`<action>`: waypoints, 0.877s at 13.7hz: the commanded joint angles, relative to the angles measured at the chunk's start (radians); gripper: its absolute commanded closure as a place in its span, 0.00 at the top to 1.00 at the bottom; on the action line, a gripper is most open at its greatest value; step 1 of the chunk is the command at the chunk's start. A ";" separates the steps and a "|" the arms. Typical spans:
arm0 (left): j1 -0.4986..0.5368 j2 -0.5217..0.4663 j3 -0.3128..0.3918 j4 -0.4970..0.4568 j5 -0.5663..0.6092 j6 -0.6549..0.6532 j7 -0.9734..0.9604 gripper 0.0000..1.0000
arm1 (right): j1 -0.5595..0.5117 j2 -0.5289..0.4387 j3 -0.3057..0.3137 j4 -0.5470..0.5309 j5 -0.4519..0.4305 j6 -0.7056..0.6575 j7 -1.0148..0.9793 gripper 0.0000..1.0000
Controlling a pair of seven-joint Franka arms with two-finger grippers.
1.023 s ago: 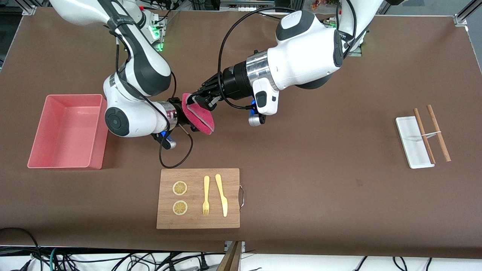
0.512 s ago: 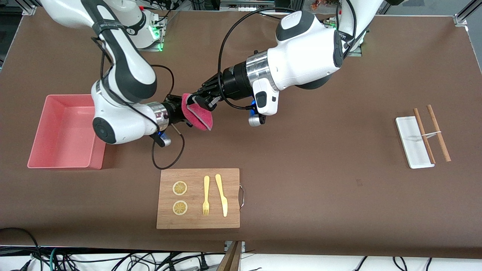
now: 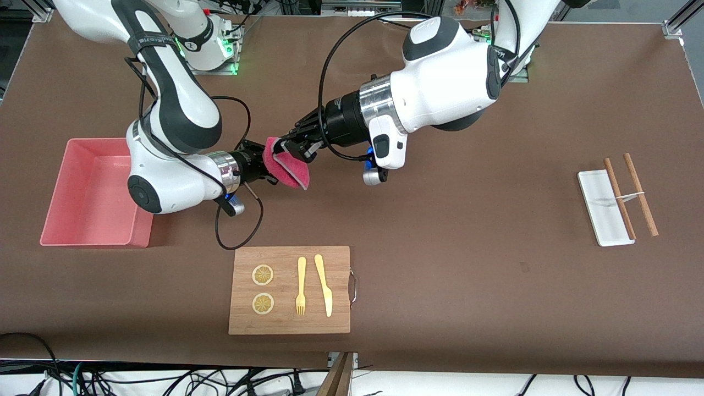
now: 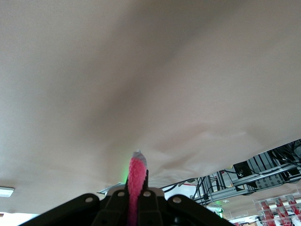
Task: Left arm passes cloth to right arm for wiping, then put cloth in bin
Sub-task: 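Open the left gripper to release the cloth to the right gripper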
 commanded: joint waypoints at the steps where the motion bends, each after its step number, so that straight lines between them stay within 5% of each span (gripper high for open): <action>1: -0.008 0.016 0.005 0.031 -0.031 0.002 0.000 0.24 | 0.004 -0.002 -0.002 0.001 0.020 -0.014 0.004 0.00; 2: -0.006 0.016 0.005 0.028 -0.035 0.002 0.000 0.91 | 0.009 0.000 -0.002 -0.002 0.017 -0.011 0.005 0.00; 3: -0.006 0.013 0.007 0.027 -0.034 0.002 0.004 1.00 | 0.010 0.000 -0.002 -0.002 0.014 -0.008 0.005 0.00; 9: 0.100 -0.013 0.002 0.025 -0.031 -0.032 0.004 1.00 | 0.045 0.026 -0.001 -0.002 -0.047 0.032 0.005 0.00; 12: 0.196 -0.048 0.005 0.024 -0.014 -0.177 0.011 1.00 | 0.113 0.060 -0.001 -0.002 -0.121 0.107 0.010 0.00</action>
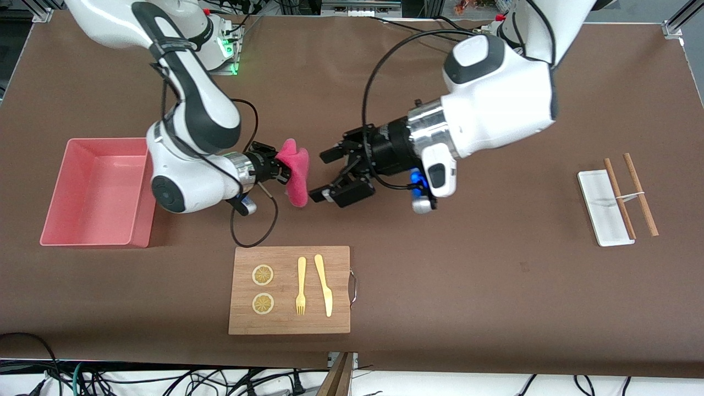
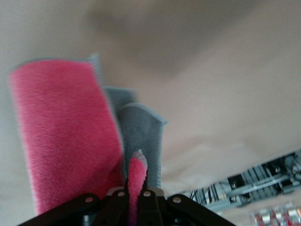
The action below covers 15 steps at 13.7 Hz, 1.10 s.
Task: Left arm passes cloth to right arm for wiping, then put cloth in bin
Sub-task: 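Open the left gripper to release the cloth to the right gripper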
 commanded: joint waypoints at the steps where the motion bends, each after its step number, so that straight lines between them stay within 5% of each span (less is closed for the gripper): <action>1: 0.099 -0.052 0.005 -0.003 0.003 -0.169 0.014 1.00 | 0.055 0.032 -0.002 0.002 -0.079 0.054 0.006 0.00; 5: 0.244 -0.153 0.003 -0.018 0.149 -0.545 0.236 1.00 | 0.083 0.090 0.000 -0.005 -0.179 0.126 -0.025 0.00; 9: 0.311 -0.308 0.003 -0.123 0.315 -0.746 0.423 1.00 | 0.087 0.159 -0.017 -0.030 -0.291 0.193 -0.083 0.00; 12: 0.353 -0.400 0.003 -0.152 0.467 -0.945 0.623 1.00 | 0.078 0.156 -0.080 -0.065 -0.302 0.192 -0.185 0.00; 15: 0.461 -0.569 0.006 -0.320 0.503 -1.003 0.842 1.00 | 0.072 0.147 -0.195 -0.073 -0.302 0.148 -0.354 0.00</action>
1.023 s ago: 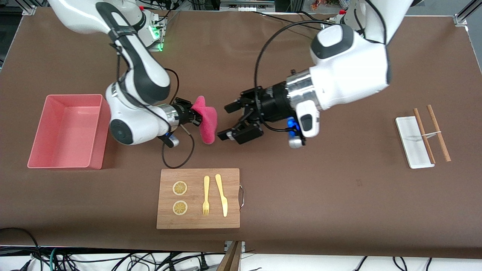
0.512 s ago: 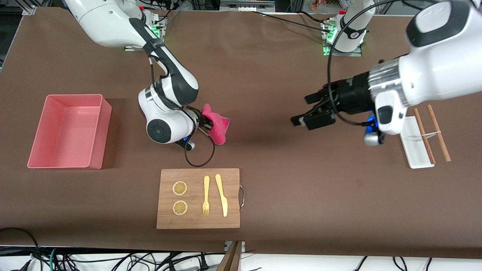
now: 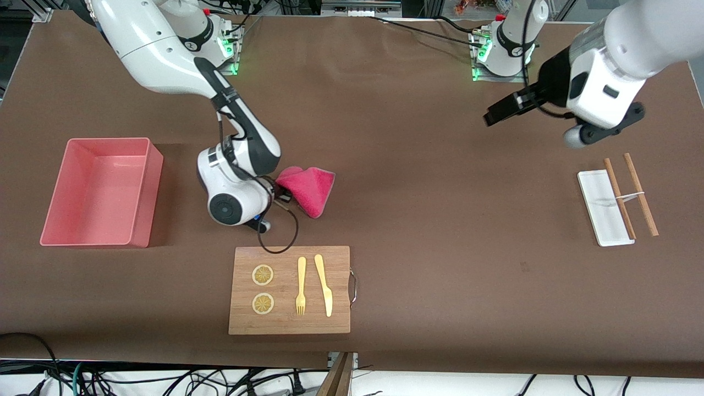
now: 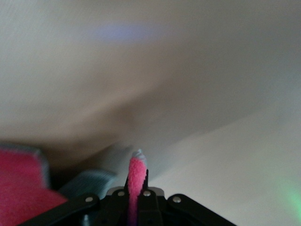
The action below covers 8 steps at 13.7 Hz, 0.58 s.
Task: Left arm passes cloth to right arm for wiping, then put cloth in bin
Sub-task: 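Withdraw the left gripper while the right gripper holds the cloth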
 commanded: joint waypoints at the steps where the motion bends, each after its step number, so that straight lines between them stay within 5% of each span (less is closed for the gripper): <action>1: 0.136 -0.222 0.002 -0.249 0.019 0.010 0.237 1.00 | -0.014 -0.030 -0.091 -0.026 -0.011 -0.048 -0.170 0.00; 4: 0.246 -0.265 0.002 -0.332 0.019 0.014 0.374 1.00 | -0.028 -0.043 -0.195 -0.021 -0.011 -0.104 -0.363 0.00; 8: 0.253 -0.258 -0.006 -0.368 0.073 0.043 0.385 1.00 | -0.040 -0.063 -0.331 -0.015 -0.067 -0.159 -0.644 0.00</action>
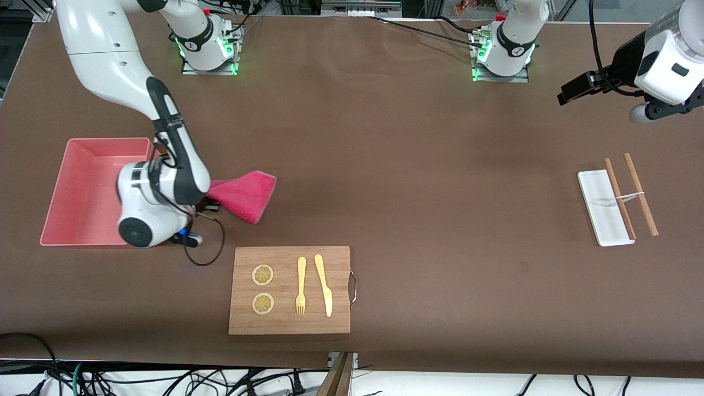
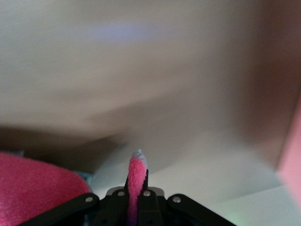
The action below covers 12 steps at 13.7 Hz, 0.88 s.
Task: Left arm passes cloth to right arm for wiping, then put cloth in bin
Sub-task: 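Withdraw the left gripper while the right gripper holds the cloth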
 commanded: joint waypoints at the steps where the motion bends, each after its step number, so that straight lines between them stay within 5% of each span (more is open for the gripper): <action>1: 0.006 -0.023 -0.009 -0.042 0.032 0.034 0.041 1.00 | -0.006 -0.041 -0.061 -0.015 -0.045 -0.029 -0.170 0.00; 4: 0.015 -0.056 0.011 -0.113 0.032 0.100 0.112 1.00 | -0.011 -0.044 -0.115 0.017 -0.108 -0.029 -0.319 0.00; 6: -0.042 -0.055 0.089 -0.117 0.034 0.102 0.126 1.00 | -0.011 -0.044 -0.115 0.063 -0.163 -0.029 -0.335 0.00; 9: -0.233 -0.047 0.300 -0.125 0.069 0.105 0.167 1.00 | 0.009 -0.041 -0.097 0.091 -0.168 -0.049 -0.249 0.00; 12: -0.434 -0.015 0.513 -0.117 0.098 0.125 0.195 1.00 | 0.011 -0.034 0.012 0.091 -0.173 -0.045 -0.017 0.00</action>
